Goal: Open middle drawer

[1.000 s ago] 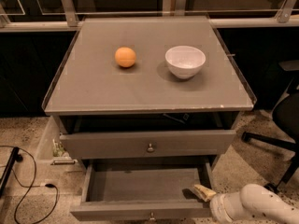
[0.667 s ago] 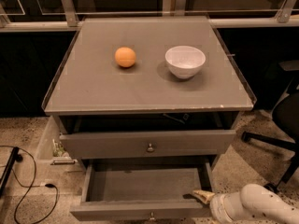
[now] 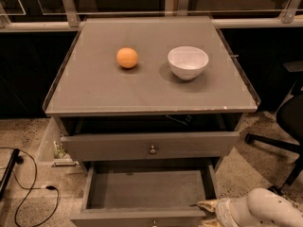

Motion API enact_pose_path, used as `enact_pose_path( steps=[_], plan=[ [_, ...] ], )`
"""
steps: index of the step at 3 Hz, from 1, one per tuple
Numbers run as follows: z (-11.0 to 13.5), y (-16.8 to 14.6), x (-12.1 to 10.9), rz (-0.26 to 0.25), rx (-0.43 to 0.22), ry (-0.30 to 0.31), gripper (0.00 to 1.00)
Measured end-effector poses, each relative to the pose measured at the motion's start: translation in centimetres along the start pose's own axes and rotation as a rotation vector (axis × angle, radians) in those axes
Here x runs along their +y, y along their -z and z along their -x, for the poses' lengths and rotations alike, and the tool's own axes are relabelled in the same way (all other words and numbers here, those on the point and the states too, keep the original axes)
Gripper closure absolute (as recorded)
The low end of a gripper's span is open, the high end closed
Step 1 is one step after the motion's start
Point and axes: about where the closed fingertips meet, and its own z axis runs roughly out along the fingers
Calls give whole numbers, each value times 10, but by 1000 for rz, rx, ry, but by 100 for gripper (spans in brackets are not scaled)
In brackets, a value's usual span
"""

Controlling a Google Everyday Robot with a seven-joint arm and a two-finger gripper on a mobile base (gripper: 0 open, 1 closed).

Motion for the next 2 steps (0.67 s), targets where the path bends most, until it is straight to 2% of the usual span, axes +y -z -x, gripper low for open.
enact_pose_path(
  steps=[1,2],
  plan=[
    [-1,16,17,10,4,2,89],
    [5,23,25,20,-10,4,100]
  ],
)
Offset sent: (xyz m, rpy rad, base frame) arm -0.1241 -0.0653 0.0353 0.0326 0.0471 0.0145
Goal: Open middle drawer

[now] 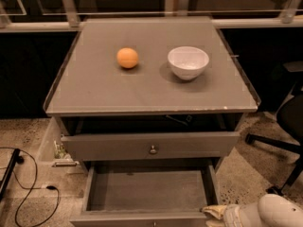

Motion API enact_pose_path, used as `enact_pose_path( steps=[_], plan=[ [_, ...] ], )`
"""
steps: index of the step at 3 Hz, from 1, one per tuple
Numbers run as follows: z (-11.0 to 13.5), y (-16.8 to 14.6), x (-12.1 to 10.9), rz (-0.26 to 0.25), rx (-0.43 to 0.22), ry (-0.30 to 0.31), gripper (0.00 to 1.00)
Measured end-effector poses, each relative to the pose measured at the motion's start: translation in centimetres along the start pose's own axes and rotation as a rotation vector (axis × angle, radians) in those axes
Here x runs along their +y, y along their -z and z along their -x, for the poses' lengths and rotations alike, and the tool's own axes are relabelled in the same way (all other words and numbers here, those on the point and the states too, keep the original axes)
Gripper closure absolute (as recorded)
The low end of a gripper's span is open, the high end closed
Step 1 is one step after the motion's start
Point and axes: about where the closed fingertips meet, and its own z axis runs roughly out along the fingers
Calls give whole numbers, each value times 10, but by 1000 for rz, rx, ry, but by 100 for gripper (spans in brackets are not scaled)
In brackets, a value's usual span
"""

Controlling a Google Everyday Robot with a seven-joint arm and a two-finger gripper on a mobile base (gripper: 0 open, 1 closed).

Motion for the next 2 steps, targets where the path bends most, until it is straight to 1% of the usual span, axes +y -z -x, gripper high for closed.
enact_pose_path(
  steps=[1,2],
  plan=[
    [0,0,0,0,0,0,81],
    [0,0,0,0,0,0,58]
  ],
)
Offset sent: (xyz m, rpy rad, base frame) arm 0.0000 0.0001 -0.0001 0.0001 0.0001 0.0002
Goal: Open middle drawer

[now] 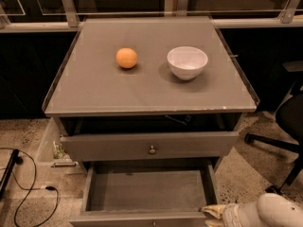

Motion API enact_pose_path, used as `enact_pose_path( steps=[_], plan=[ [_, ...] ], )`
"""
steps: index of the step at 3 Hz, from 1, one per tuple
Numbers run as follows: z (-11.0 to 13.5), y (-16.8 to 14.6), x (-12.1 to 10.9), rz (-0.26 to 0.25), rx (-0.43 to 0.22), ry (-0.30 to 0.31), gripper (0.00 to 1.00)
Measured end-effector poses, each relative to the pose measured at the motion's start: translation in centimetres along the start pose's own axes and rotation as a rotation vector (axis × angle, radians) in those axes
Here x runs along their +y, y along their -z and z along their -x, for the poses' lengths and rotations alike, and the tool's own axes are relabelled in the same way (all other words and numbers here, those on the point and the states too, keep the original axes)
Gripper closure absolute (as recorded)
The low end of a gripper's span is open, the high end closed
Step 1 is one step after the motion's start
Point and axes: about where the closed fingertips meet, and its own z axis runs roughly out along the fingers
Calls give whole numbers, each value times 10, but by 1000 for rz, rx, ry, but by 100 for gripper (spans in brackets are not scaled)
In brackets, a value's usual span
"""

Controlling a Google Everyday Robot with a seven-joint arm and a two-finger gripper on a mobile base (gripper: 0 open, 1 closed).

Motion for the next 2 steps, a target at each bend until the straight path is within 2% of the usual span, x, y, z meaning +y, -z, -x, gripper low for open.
enact_pose_path(
  steps=[2],
  plan=[
    [0,0,0,0,0,0,12]
  ],
)
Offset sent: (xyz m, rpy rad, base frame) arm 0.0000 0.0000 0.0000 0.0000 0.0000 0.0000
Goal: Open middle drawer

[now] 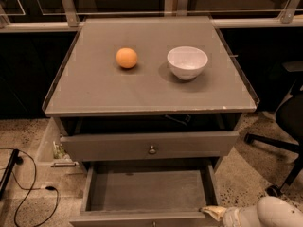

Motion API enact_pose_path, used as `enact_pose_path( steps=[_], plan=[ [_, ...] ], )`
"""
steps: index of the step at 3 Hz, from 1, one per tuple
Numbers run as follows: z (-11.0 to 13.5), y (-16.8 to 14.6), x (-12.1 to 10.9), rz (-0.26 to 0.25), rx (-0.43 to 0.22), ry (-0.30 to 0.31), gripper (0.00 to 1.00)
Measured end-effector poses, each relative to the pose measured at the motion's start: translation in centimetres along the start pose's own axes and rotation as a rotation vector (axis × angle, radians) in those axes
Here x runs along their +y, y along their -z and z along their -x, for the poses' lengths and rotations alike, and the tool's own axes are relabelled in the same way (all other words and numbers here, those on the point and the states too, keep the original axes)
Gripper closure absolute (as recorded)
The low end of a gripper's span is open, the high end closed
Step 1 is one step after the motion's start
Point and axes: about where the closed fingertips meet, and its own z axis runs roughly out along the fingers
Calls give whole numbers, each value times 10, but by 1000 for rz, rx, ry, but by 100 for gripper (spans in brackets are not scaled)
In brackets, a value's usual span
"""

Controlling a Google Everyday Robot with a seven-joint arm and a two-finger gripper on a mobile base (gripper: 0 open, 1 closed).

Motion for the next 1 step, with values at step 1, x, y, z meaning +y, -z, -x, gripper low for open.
enact_pose_path(
  steps=[1],
  plan=[
    [0,0,0,0,0,0,0]
  ],
)
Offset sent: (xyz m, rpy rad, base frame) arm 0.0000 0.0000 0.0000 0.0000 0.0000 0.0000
